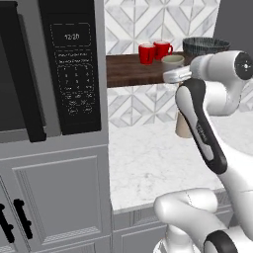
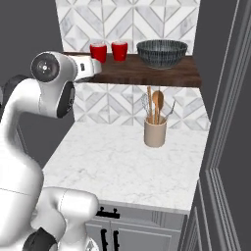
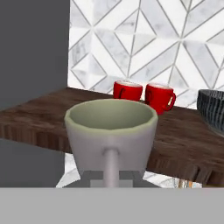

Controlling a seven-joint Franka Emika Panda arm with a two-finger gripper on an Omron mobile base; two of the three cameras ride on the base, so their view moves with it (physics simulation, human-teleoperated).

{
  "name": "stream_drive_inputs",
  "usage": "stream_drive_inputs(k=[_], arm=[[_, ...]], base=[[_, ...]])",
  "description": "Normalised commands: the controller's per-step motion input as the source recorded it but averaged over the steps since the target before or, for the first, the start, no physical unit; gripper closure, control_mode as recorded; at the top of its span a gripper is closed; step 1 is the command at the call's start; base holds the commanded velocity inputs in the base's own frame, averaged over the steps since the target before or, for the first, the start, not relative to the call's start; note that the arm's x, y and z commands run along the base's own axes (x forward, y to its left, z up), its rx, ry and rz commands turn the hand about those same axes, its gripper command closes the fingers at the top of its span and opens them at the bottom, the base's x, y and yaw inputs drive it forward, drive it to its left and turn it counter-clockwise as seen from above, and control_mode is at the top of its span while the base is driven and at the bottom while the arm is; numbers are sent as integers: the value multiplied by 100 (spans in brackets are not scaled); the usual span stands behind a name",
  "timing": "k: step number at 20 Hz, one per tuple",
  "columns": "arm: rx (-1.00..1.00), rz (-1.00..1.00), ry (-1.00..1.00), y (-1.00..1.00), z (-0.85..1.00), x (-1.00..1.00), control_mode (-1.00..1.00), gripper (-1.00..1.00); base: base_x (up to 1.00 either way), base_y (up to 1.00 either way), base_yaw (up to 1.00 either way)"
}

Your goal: Gather all objects into one cabinet and sort the glasses and bowls to opposite sides.

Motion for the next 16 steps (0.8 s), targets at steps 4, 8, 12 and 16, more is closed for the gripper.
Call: stream_drive_inputs(k=[4,8,12,16], arm=[[0,24,0,18,2,88,-100,100],[0,13,0,30,0,78,-100,100],[0,5,3,20,-4,98,-100,100],[0,0,3,10,-6,91,-100,100]], base=[[0,0,0],[0,0,0],[0,0,0],[0,0,0]])
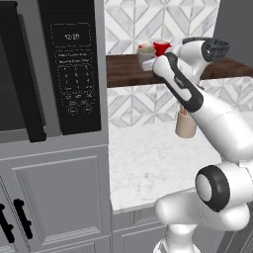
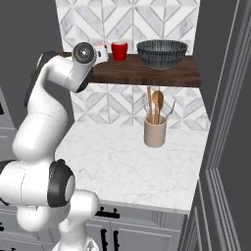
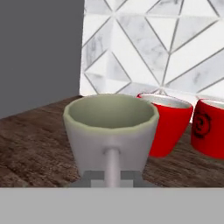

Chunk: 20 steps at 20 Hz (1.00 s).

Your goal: Gather all objects into one cabinet and sort the glasses and bowls to opposite sides.

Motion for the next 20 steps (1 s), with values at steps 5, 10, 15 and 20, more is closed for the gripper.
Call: stream_drive_inputs(k=[5,10,15,20], arm=[[0,0,0,19,-21,74,-100,100],[0,0,8,34,-36,42,-100,100],[0,0,12,8,-4,-14,-100,100],[0,0,15,0,13,-27,-100,100]], base=[[0,0,0],[0,0,0],[0,0,0],[0,0,0]])
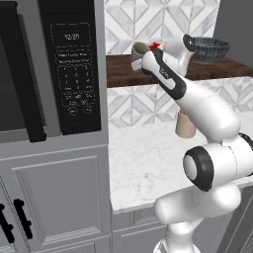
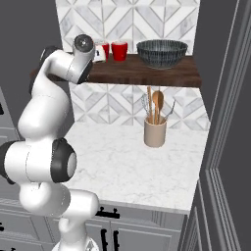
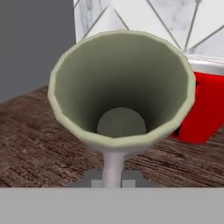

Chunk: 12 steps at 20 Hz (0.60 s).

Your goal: Gather all objects into one cabinet and sort the glasses and bowls to opposite sides.

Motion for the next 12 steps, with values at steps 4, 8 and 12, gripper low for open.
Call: stream_drive_inputs(k=[4,8,12], arm=[[-2,3,12,18,20,-4,-100,-100],[0,4,5,9,13,9,-100,-100],[0,0,0,0,0,6,-100,-100]], base=[[0,0,0],[0,0,0],[0,0,0]])
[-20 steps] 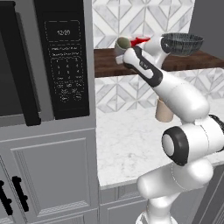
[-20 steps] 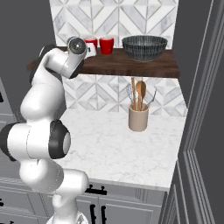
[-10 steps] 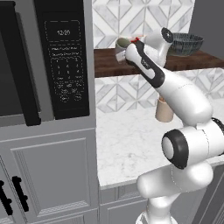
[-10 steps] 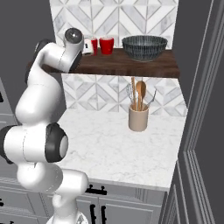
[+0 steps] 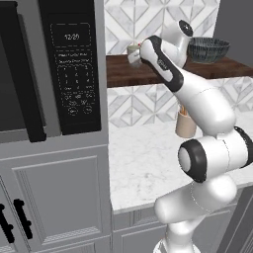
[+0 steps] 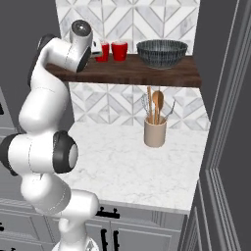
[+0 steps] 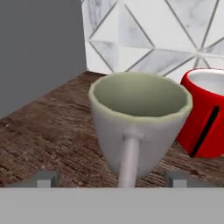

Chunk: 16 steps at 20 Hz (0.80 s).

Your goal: Gather all objects into one cabinet and sort the glasses and bowls to opposite sides.

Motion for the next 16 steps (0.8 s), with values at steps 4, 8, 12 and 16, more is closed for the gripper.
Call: stream_drive_inputs(k=[4,8,12,16], arm=[[0,0,-6,0,13,-31,-100,-100],[0,0,-4,-10,33,-85,-100,-100],[0,-1,0,-26,26,-100,-100,-100],[0,-18,0,-27,12,-100,-100,-100]], base=[[0,0,0],[0,0,0],[0,0,0],[0,0,0]])
